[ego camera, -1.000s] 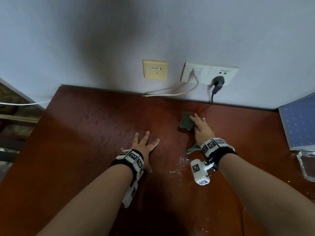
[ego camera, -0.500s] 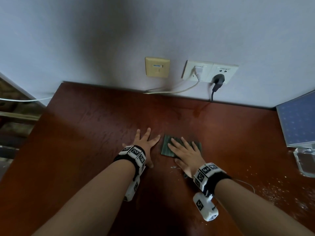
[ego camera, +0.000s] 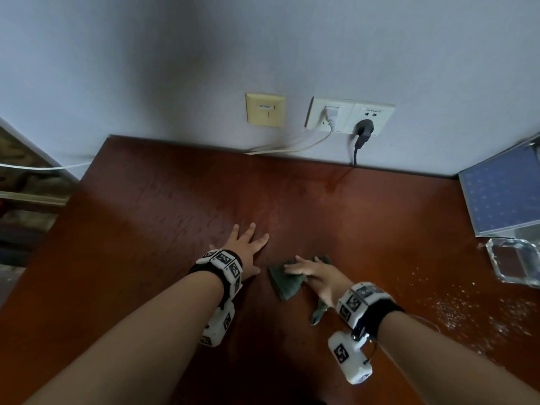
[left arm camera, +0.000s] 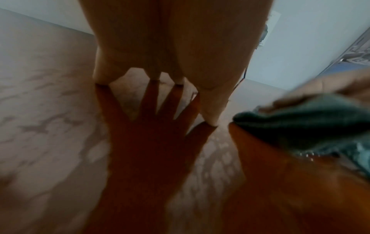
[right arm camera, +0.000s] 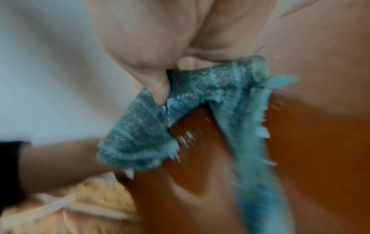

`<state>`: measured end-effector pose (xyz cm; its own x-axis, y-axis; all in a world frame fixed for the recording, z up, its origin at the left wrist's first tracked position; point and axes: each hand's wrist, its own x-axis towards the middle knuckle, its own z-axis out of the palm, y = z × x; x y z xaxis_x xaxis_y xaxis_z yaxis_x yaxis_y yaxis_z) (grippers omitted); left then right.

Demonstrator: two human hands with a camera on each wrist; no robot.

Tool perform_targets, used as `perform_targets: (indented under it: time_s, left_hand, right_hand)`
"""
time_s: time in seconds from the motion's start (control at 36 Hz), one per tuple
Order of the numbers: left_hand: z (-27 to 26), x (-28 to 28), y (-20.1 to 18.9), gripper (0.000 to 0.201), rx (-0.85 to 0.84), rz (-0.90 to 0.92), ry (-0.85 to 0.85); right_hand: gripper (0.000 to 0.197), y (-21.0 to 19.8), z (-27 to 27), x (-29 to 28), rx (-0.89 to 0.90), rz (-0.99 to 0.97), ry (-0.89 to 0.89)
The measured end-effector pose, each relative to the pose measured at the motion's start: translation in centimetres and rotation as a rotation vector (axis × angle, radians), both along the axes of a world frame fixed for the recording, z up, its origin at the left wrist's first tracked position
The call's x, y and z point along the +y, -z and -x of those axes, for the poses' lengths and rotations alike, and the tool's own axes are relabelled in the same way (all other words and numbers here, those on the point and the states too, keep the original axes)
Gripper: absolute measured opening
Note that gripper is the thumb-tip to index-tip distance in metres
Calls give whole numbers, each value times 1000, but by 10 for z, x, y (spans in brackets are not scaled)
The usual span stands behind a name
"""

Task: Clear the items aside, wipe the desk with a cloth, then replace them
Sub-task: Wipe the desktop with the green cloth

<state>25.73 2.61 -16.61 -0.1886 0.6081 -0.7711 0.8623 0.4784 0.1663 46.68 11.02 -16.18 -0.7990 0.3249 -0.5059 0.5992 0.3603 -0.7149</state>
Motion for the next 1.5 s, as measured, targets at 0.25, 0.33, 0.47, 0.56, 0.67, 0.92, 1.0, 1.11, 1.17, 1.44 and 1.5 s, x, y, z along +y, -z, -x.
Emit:
perform_targets:
  time_s: [0.25,0.33,0.47,0.56,0.67,0.92,1.0,1.11,1.17,1.44,1.5]
  left_hand:
    - [-3,-11,5,78,2,-30,-8]
    - [-5,-11,4,77,8,-29,-16]
    - [-10,-12,6,75,27,-27,-33]
    - [-9,-12,6,74,31,-24,-32]
    - [-9,-13,5,73,22,-18,-34]
    - [-11,-13,6,72,15,-16,-46]
    - [-12,-12,4,72,24,-25,-50]
    - [-14,-16,2,71,25,-33,-27]
    - [-14,-18,1,69,24,-40,-11]
    - [-21,-49,-3,73,-58,-45,34]
    - [-23,-56,-4,85,-68,-29,55]
  right_hand:
    - [45,-49,24,76,262,-183,519]
    - [46,-50,34,84,207,-343,401]
    - [50,-24,45,84,-179,-409,-95]
    - [60,-9,47,87,-150,-460,-143]
    - [65,13,48,81,-188,-524,-224]
    - [60,34,29,45,-169,-641,-279]
    - [57,31,19,26,-150,-629,-311]
    - [54,26,5,-6,-84,-575,-329]
    - [54,23,-2,-18,-58,-527,-337]
    - [59,-1,-25,-38,-14,-187,-490]
    - [53,-6,-26,-30,27,-85,-340]
